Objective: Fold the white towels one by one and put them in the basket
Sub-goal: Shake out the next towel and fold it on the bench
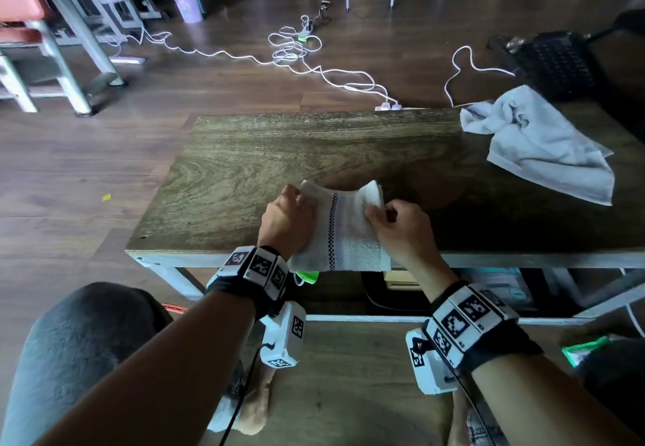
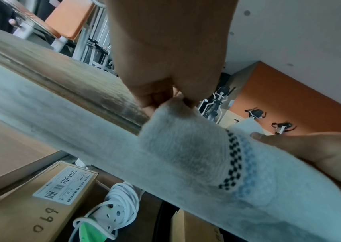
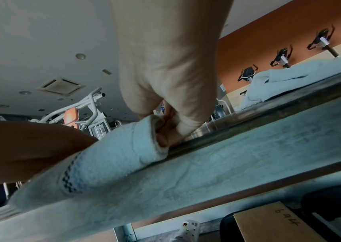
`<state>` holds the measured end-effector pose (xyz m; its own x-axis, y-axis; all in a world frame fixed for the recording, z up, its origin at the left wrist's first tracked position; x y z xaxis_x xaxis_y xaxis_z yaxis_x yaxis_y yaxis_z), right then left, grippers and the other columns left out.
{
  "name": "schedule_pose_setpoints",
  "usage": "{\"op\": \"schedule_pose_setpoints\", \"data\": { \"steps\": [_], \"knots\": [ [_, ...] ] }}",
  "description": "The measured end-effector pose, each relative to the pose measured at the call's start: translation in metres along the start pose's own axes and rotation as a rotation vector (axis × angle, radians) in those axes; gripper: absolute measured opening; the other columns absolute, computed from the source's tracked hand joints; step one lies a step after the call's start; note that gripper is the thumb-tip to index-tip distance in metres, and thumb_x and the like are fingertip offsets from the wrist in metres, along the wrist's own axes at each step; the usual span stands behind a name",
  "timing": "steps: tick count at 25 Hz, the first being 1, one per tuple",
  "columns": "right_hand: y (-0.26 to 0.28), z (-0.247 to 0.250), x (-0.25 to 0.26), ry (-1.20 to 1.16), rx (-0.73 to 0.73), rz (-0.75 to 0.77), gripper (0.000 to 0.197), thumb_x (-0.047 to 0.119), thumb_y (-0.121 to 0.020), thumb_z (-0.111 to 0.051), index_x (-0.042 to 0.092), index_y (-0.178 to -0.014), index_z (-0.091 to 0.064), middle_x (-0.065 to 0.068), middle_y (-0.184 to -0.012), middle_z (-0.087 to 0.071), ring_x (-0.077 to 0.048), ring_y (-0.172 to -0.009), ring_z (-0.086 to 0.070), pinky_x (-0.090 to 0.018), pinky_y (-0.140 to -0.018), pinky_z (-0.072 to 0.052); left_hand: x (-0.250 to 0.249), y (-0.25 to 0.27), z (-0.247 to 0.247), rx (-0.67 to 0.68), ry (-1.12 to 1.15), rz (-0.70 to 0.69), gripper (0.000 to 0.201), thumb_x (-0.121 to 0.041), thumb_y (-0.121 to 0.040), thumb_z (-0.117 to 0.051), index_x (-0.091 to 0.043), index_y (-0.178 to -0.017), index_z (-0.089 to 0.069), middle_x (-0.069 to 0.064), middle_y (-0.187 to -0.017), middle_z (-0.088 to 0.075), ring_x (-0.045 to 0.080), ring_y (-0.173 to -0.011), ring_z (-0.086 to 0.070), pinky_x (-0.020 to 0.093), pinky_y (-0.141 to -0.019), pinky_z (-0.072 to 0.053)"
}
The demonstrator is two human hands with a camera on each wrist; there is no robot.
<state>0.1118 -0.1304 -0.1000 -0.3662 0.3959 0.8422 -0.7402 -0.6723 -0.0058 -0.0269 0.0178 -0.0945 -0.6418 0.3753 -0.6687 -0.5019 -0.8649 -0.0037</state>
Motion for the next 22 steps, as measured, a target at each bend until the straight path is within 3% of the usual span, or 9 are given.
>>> {"op": "schedule_pose_setpoints", "data": {
  "steps": [6, 9, 11, 13, 15, 16, 19, 22],
  "knots": [
    [-0.01, -0.005, -0.002, 0.024, 0.0, -0.065, 0.035, 0.04, -0.094, -0.062, 0.01, -0.077, -0.063, 0.002, -0.064, -0.063, -0.007, -0.052, -0.056, -0.012, -0.036, -0.036, 0.003, -0.011, -0.005, 0.036, -0.05, 0.087, 0.04, -0.043, -0.099, -0.039, -0.011, -0.119, -0.051, 0.024, -0.121, -0.062, 0.043, -0.11, -0.058, 0.043, -0.086, -0.043],
    [-0.011, -0.005, 0.001, 0.039, -0.044, -0.119, 0.033, 0.045, -0.092, -0.062, 0.012, -0.089, -0.058, 0.002, -0.075, -0.064, -0.006, -0.059, -0.059, -0.012, -0.04, -0.036, -0.002, -0.012, -0.006, 0.022, -0.129, 0.094, 0.039, -0.044, -0.099, -0.037, -0.012, -0.118, -0.049, 0.023, -0.122, -0.061, 0.045, -0.111, -0.056, 0.042, -0.084, -0.039],
    [-0.01, -0.007, 0.004, 0.072, -0.084, -0.065, 0.036, 0.049, -0.092, -0.06, 0.015, -0.097, -0.052, 0.0, -0.086, -0.064, -0.012, -0.067, -0.062, -0.025, -0.05, -0.047, -0.006, -0.013, -0.006, 0.046, -0.19, 0.11, 0.04, -0.042, -0.099, -0.036, -0.01, -0.119, -0.047, 0.023, -0.122, -0.061, 0.044, -0.112, -0.056, 0.04, -0.082, -0.037],
    [-0.011, -0.01, 0.004, 0.125, -0.068, 0.071, 0.037, 0.046, -0.092, -0.061, 0.016, -0.11, -0.05, -0.002, -0.109, -0.06, -0.018, -0.091, -0.063, -0.035, -0.073, -0.054, -0.007, -0.024, -0.008, 0.093, -0.277, 0.1, 0.041, -0.039, -0.1, -0.037, -0.006, -0.122, -0.047, 0.023, -0.12, -0.06, 0.043, -0.111, -0.057, 0.043, -0.085, -0.043],
    [-0.015, -0.011, 0.001, 0.181, 0.039, 0.14, 0.051, 0.038, -0.093, -0.063, 0.015, -0.134, -0.046, -0.007, -0.134, -0.05, -0.023, -0.12, -0.052, -0.038, -0.097, -0.049, -0.01, -0.042, -0.008, 0.162, -0.359, 0.06, 0.039, -0.031, -0.101, -0.036, -0.002, -0.125, -0.046, 0.021, -0.12, -0.059, 0.041, -0.11, -0.058, 0.043, -0.087, -0.047],
    [-0.016, -0.01, -0.001, 0.204, 0.088, 0.14, 0.058, 0.036, -0.093, -0.063, 0.015, -0.142, -0.041, -0.009, -0.141, -0.047, -0.026, -0.127, -0.048, -0.038, -0.104, -0.045, -0.013, -0.05, -0.006, 0.18, -0.357, 0.076, 0.038, -0.027, -0.101, -0.036, 0.0, -0.126, -0.045, 0.022, -0.123, -0.058, 0.041, -0.111, -0.058, 0.043, -0.086, -0.047],
    [-0.017, -0.007, -0.002, 0.204, 0.104, 0.123, 0.066, 0.034, -0.094, -0.063, 0.013, -0.15, -0.034, -0.012, -0.149, -0.038, -0.028, -0.137, -0.039, -0.03, -0.11, -0.032, -0.024, -0.059, -0.002, 0.181, -0.247, 0.146, 0.044, -0.028, -0.099, -0.04, 0.001, -0.132, -0.036, 0.024, -0.127, -0.051, 0.041, -0.115, -0.053, 0.047, -0.091, -0.046],
    [-0.018, -0.007, -0.003, 0.259, 0.134, 0.175, 0.069, 0.037, -0.098, -0.056, 0.013, -0.156, -0.026, -0.008, -0.162, -0.022, -0.028, -0.147, -0.024, -0.032, -0.117, -0.019, -0.033, -0.034, 0.003, -0.025, -0.222, -0.007, 0.052, -0.039, -0.089, -0.049, -0.008, -0.127, -0.032, 0.02, -0.121, -0.041, 0.04, -0.109, -0.047, 0.05, -0.092, -0.044]
  ]
}}
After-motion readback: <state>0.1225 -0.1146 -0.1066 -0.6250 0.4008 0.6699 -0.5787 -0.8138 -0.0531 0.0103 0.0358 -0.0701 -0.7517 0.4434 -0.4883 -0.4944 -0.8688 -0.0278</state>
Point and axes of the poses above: each hand's wrist, its own y-axis away from the middle knuckle, its own z-axis out of the back of the hand, x = y × z, the point moved 1 cm from there along -y, towards the middle knuckle
